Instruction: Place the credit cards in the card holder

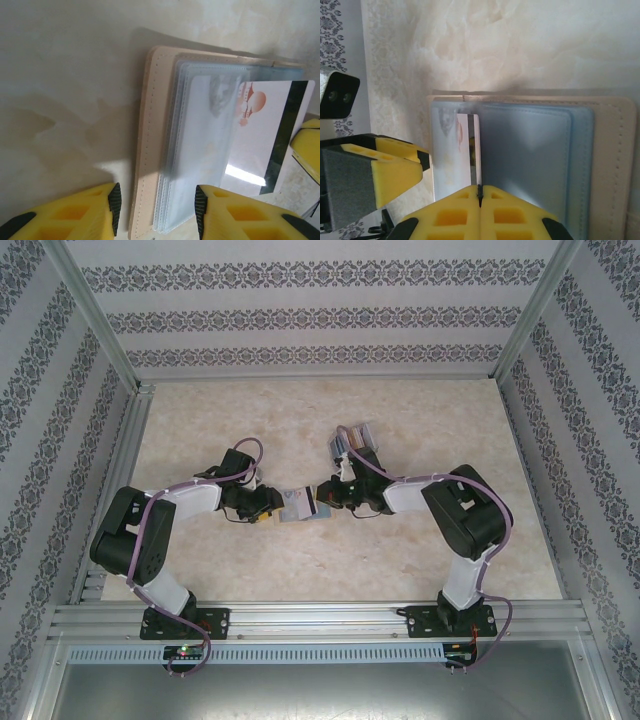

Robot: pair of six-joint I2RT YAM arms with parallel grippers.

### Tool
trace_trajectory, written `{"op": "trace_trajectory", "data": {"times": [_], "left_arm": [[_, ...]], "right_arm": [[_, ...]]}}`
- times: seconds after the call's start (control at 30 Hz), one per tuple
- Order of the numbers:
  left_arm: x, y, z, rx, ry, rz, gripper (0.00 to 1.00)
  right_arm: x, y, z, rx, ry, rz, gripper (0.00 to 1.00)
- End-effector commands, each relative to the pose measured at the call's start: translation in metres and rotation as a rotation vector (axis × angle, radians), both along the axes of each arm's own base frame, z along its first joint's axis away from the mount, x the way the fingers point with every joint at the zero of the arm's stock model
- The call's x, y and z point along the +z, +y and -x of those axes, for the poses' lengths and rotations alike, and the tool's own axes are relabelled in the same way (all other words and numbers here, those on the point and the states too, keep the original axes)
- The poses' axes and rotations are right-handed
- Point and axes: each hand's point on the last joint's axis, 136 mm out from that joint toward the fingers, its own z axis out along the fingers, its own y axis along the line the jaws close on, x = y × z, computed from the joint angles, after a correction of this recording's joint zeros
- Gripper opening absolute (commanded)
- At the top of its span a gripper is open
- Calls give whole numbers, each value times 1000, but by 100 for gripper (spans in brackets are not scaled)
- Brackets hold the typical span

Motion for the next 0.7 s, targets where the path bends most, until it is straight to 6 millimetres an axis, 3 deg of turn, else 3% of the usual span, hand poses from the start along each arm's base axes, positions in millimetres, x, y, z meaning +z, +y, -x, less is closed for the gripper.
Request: {"op": "trace_trajectory", "data": {"times": [0.0,0.37,0.67], "left_arm": [[-6,2,0,3,3,4,45],[-7,1,-1,2,3,9,45],[-9,0,0,7,9,20,45]], "right_arm": [[1,7,-9,-7,-43,10,0],[3,14,-7,-16,-85,50,0],[8,21,-2,-16,-178,205,0]]}}
